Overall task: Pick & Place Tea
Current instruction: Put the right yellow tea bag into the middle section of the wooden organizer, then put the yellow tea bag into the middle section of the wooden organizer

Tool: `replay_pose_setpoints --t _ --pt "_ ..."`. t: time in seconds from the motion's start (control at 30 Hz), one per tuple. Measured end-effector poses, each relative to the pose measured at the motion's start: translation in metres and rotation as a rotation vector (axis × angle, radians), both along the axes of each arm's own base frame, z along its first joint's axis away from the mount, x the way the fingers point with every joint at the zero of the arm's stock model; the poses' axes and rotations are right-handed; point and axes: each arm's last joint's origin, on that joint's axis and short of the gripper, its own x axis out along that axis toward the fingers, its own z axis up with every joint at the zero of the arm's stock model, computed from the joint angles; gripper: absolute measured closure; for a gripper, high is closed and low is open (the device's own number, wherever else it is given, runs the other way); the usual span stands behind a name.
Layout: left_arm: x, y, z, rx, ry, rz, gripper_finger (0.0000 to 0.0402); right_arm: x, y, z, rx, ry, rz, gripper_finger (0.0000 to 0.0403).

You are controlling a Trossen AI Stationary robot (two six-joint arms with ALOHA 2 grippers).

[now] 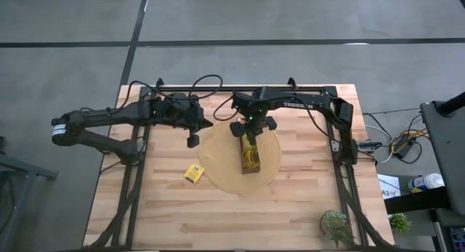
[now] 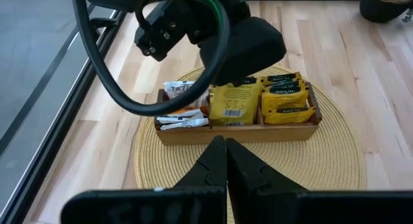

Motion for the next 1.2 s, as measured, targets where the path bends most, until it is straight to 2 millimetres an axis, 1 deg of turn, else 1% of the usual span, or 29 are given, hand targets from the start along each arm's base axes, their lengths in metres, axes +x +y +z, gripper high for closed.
replay_pose_setpoints --t 0.53,0.9,1.03,1.2 --pt "0.0 0.0 0.0 0.0 0.0 0.0 0.0402 -0.003 0.002 -0.011 0.057 0.028 -0.005 0.0394" --pt "0.0 0.0 0.0 0.0 0.0 0.0 0.0402 -0.002 0.002 -0.011 0.05 0.004 0.013 0.0393" --pt "0.0 0.0 0.0 0.0 0.0 0.0 0.0402 -0.001 0.002 -0.011 0.056 -0.01 0.025 0.0375" --pt "0.0 0.0 0.0 0.0 0.0 0.0 0.0402 -0.001 0.002 -0.01 0.055 -0.013 0.029 0.0334"
